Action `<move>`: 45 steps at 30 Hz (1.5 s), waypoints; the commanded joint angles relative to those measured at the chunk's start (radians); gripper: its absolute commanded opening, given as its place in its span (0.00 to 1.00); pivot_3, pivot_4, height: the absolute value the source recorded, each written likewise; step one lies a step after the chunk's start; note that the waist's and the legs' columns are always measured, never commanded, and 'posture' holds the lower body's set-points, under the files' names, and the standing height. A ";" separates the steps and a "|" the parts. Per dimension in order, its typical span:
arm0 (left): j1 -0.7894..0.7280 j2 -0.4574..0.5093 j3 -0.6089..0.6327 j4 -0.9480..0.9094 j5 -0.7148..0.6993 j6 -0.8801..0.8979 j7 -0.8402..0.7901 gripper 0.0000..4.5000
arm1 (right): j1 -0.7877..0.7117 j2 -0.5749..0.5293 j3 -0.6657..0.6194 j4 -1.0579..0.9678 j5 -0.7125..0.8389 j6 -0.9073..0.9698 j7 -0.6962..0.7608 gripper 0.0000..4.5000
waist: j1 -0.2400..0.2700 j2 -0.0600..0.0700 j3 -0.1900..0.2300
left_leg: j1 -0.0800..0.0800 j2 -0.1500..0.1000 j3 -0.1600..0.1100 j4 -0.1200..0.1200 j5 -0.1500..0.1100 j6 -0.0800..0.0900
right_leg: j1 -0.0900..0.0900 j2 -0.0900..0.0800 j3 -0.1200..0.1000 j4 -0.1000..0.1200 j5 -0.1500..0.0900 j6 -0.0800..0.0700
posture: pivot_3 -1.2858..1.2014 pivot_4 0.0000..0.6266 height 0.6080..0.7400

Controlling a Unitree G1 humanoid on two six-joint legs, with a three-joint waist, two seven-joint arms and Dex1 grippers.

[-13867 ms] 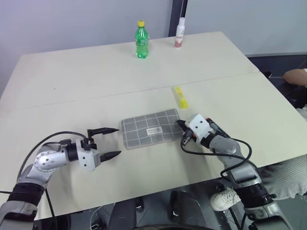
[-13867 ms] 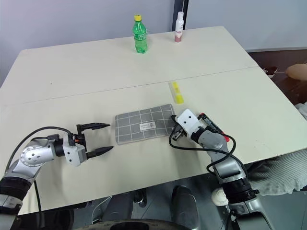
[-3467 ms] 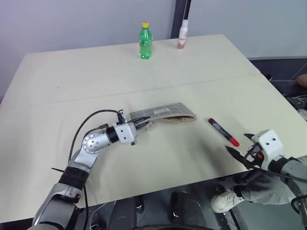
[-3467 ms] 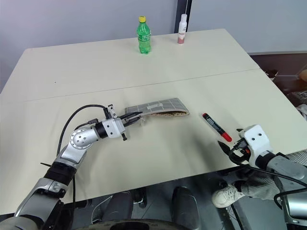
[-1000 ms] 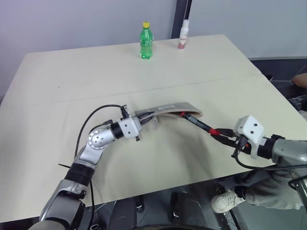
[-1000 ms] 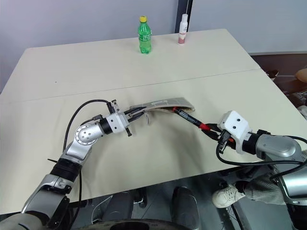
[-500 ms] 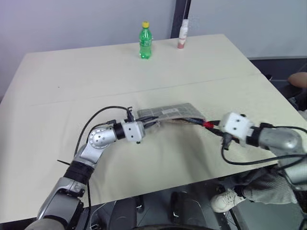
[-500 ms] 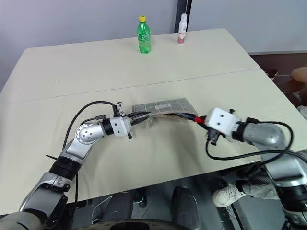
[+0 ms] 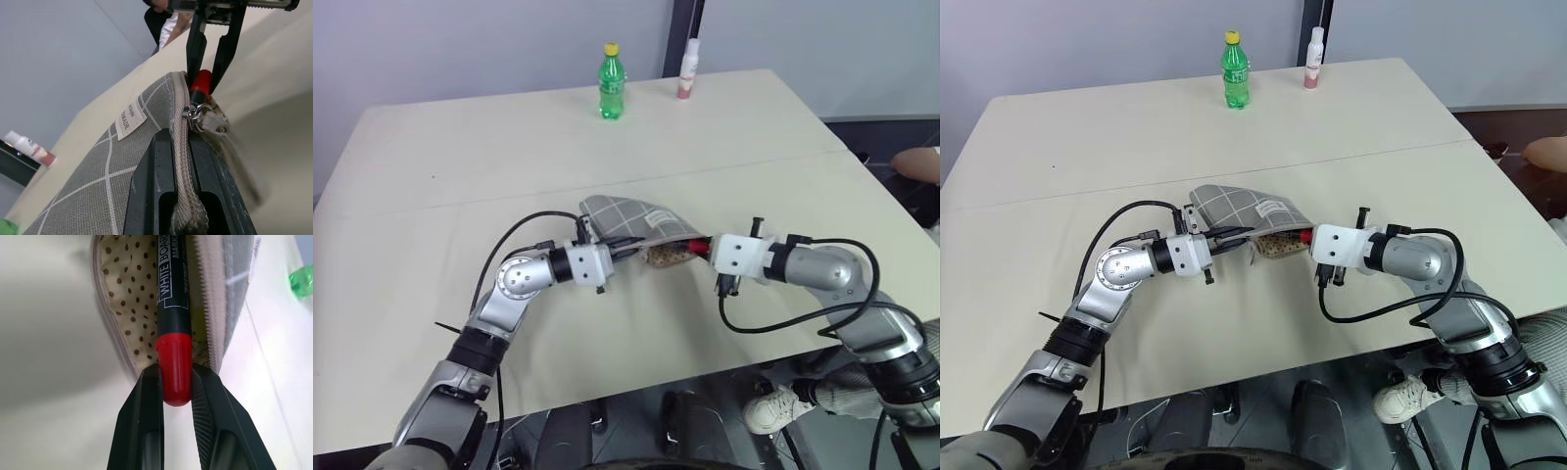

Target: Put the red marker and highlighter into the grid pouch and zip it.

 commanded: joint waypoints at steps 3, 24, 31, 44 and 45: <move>0.019 -0.012 0.010 -0.048 -0.036 0.009 0.008 0.00 | -0.013 -0.015 -0.072 -0.050 0.069 0.017 0.031 0.05 | 0.000 0.000 0.000 | 0.000 0.000 0.000 0.000 0.000 0.001 | 0.000 0.000 0.000 0.000 0.000 0.000 | 0.52 0.24 1.00; 0.111 0.008 0.025 -0.052 -0.074 0.093 -0.005 0.00 | 0.167 0.058 -0.241 -0.238 0.371 0.168 0.056 0.99 | 0.001 0.000 0.000 | -0.001 0.000 -0.001 0.002 -0.002 0.002 | 0.001 0.000 0.000 0.000 0.002 0.003 | 0.52 0.24 1.00; 0.106 -0.010 0.006 -0.001 -0.032 0.079 0.011 0.00 | 0.301 0.147 -0.297 -0.344 0.612 0.363 -0.011 0.99 | 0.003 0.000 -0.001 | 0.000 0.002 -0.001 0.003 -0.003 0.004 | 0.002 0.001 0.000 0.000 0.002 0.001 | 0.52 0.24 1.00; 0.030 -0.030 -0.029 -0.015 0.082 0.050 0.051 0.00 | 0.212 0.427 -0.059 -0.135 0.542 0.387 -0.219 0.99 | 0.001 0.000 -0.001 | -0.002 0.001 0.002 -0.002 -0.003 0.004 | -0.001 0.000 0.001 -0.004 0.002 -0.001 | 0.52 0.24 1.00; 0.024 -0.031 -0.032 -0.014 0.089 0.045 0.053 0.00 | 0.189 0.433 -0.055 -0.112 0.526 0.378 -0.231 0.99 | 0.000 0.000 -0.001 | -0.002 0.001 0.002 -0.003 -0.003 0.004 | -0.002 0.000 0.001 -0.005 0.002 -0.001 | 0.52 0.24 1.00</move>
